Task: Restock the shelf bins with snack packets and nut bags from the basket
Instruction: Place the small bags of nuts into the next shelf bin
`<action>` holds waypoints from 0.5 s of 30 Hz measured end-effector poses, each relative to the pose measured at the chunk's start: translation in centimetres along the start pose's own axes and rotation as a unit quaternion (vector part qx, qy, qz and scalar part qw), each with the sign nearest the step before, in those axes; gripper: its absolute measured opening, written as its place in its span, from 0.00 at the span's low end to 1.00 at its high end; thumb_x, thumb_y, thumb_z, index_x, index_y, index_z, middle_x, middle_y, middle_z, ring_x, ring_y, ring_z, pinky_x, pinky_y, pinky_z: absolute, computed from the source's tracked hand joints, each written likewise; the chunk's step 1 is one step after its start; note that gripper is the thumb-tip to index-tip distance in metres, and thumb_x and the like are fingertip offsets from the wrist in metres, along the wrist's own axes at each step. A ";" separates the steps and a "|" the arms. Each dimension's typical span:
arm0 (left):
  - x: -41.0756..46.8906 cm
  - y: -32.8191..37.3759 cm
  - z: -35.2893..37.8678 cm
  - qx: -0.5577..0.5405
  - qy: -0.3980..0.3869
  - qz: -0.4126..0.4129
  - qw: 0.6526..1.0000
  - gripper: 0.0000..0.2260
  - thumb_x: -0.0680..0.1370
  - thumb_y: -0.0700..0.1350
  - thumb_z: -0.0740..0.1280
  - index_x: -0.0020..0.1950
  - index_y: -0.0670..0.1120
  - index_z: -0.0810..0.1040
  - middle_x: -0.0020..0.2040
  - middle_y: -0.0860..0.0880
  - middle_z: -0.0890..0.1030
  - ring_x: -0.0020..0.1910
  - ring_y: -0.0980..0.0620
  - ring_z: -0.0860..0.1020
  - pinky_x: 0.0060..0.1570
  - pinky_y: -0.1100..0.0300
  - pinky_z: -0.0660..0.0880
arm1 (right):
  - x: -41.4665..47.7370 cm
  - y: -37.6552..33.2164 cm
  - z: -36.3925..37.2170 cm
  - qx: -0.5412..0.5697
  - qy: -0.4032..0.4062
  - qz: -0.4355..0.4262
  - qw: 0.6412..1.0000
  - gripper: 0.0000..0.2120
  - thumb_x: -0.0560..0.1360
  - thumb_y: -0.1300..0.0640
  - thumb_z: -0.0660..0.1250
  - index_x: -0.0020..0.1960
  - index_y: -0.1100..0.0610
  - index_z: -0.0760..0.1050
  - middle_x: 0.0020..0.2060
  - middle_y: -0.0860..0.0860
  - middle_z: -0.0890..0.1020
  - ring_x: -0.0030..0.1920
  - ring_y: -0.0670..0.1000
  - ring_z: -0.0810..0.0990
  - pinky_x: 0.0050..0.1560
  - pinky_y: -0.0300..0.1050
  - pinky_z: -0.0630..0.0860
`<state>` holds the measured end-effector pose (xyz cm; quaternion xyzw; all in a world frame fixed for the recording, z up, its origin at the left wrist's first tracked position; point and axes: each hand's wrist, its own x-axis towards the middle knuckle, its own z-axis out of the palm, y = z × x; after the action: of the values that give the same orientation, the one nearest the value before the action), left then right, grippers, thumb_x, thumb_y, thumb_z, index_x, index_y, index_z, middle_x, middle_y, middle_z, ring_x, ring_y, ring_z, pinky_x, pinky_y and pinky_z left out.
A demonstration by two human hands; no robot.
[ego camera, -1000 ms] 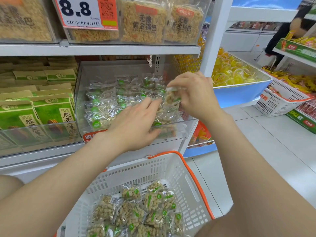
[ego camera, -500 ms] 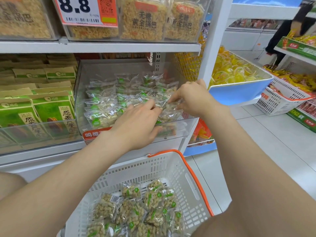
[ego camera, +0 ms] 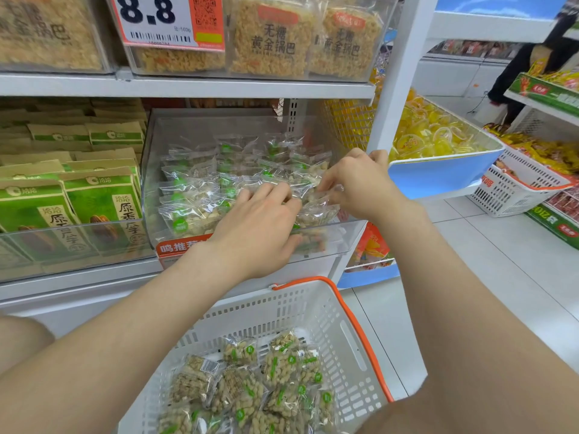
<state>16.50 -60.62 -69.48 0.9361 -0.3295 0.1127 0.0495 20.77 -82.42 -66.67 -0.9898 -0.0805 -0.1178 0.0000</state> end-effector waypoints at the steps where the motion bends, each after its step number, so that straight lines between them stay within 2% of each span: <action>1: 0.0 -0.1 0.1 0.009 0.003 0.002 1.000 0.20 0.83 0.60 0.61 0.69 0.50 0.72 0.67 0.49 0.70 0.67 0.46 0.69 0.68 0.46 0.66 | 0.0 -0.1 0.0 -0.005 -0.002 0.001 1.000 0.08 0.74 0.50 0.77 0.51 0.40 0.85 0.43 0.39 0.83 0.60 0.50 0.69 0.51 0.48 0.50; 5: -0.2 0.0 0.2 0.032 0.001 0.008 0.999 0.21 0.82 0.60 0.60 0.70 0.50 0.71 0.73 0.48 0.70 0.73 0.45 0.67 0.72 0.45 0.63 | -0.1 -0.2 0.3 -0.031 0.004 -0.005 1.000 0.09 0.75 0.53 0.77 0.51 0.39 0.85 0.44 0.40 0.83 0.60 0.50 0.70 0.52 0.49 0.50; 11: -0.6 0.1 0.1 0.018 0.008 0.005 1.000 0.22 0.82 0.58 0.60 0.74 0.50 0.69 0.74 0.49 0.70 0.73 0.46 0.68 0.72 0.46 0.64 | -0.7 0.2 0.9 -0.014 0.050 -0.012 0.999 0.12 0.72 0.50 0.78 0.55 0.41 0.85 0.45 0.41 0.84 0.61 0.50 0.70 0.57 0.52 0.54; 13: -1.0 0.2 0.1 0.002 0.051 0.008 0.999 0.21 0.81 0.56 0.62 0.73 0.49 0.72 0.72 0.49 0.73 0.70 0.46 0.71 0.69 0.47 0.66 | -1.2 0.5 1.1 0.013 0.072 -0.014 0.997 0.14 0.71 0.50 0.79 0.56 0.42 0.84 0.48 0.44 0.84 0.63 0.52 0.71 0.56 0.51 0.55; 15: -1.5 0.4 0.1 -0.013 0.130 0.032 0.991 0.17 0.80 0.51 0.65 0.67 0.46 0.78 0.66 0.48 0.78 0.65 0.45 0.74 0.63 0.48 0.69 | -1.8 0.6 1.1 0.044 0.117 -0.014 0.992 0.13 0.73 0.55 0.78 0.55 0.44 0.85 0.51 0.45 0.84 0.62 0.54 0.73 0.56 0.51 0.58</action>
<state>15.20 -60.04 -69.94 0.9016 -0.3517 0.2308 0.1006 19.44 -83.25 -68.15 -0.9669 -0.0994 -0.2292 0.0513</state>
